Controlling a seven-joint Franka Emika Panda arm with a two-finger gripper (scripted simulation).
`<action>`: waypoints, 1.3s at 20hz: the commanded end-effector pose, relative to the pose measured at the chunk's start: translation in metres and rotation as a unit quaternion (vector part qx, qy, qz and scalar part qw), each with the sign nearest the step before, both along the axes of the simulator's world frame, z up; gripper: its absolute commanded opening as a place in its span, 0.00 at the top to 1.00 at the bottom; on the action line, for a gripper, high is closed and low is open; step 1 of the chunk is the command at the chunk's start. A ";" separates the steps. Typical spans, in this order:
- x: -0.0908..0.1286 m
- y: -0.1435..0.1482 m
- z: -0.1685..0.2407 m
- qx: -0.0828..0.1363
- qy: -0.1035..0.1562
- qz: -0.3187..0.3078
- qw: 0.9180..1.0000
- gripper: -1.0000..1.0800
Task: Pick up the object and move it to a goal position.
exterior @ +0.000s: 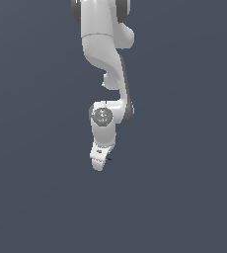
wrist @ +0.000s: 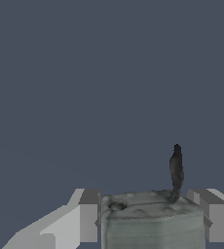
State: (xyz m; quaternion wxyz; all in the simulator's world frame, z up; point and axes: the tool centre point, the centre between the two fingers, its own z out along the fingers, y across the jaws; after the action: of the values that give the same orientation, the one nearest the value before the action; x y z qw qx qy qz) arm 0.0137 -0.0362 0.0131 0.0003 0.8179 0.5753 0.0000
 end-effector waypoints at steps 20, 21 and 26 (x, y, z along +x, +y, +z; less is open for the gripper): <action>0.007 0.031 0.065 0.000 0.000 0.001 1.000 1.00; 0.009 0.035 0.074 0.000 0.000 0.001 1.000 1.00; 0.015 0.060 0.127 0.000 0.000 0.001 1.000 1.00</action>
State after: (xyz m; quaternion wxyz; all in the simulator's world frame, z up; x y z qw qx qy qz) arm 0.0268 0.0155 0.1227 0.0001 0.8175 0.5760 -0.0004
